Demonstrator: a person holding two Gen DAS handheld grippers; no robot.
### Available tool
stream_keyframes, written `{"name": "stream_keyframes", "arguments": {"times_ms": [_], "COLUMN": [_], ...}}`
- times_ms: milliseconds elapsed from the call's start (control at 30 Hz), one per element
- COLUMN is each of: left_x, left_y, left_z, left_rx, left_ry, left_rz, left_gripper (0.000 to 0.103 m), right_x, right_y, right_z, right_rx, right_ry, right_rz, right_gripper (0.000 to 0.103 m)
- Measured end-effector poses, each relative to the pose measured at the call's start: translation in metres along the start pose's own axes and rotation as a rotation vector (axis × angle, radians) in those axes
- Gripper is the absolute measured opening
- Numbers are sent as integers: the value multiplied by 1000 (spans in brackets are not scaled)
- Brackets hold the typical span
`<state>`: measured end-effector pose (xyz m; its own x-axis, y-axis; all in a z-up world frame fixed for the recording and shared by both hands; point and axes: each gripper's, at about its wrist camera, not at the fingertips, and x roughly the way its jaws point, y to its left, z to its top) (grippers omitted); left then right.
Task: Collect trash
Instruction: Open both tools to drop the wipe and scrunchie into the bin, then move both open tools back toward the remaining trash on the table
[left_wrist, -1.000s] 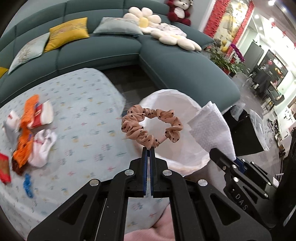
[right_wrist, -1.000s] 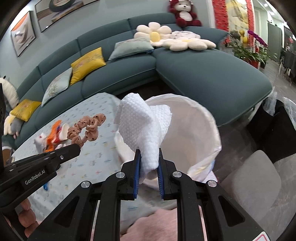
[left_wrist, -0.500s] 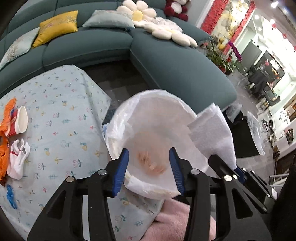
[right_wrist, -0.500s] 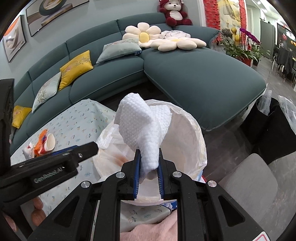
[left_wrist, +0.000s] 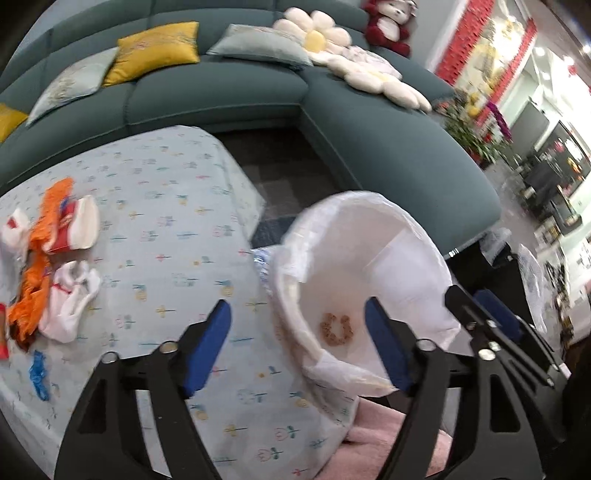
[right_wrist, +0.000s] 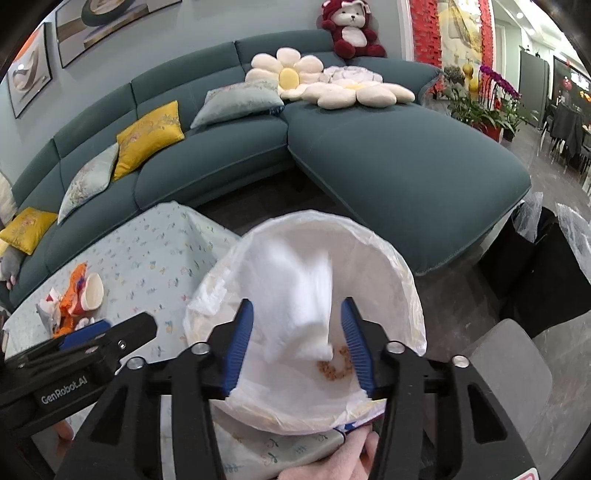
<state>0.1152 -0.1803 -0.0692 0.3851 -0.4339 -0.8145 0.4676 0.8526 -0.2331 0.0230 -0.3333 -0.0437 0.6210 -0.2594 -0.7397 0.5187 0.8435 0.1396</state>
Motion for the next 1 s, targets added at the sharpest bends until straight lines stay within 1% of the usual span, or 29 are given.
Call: {"name": "stream_keyframes", "arguments": {"times_ms": [233, 300, 367, 633, 1000], "left_x": [-18, -24, -30, -62, -110], "left_y": [31, 41, 52, 96, 166], "left_z": [-6, -9, -13, -26, -50], "left_rx": [-61, -76, -88, -142, -199], "left_ry": [-12, -15, -18, -53, -106], "left_rz": [28, 40, 58, 121, 253], "left_gripper": [76, 76, 77, 77, 77], "right_x": [-14, -19, -24, -42, -58], "right_y": [21, 28, 39, 90, 169], "right_z": [2, 1, -2, -21, -53], "right_rx": [-33, -41, -51, -125, -241], "right_ry": [-19, -22, -25, -6, 33], "right_rz": [19, 29, 43, 106, 199], "right_gripper": [51, 55, 56, 56, 57]}}
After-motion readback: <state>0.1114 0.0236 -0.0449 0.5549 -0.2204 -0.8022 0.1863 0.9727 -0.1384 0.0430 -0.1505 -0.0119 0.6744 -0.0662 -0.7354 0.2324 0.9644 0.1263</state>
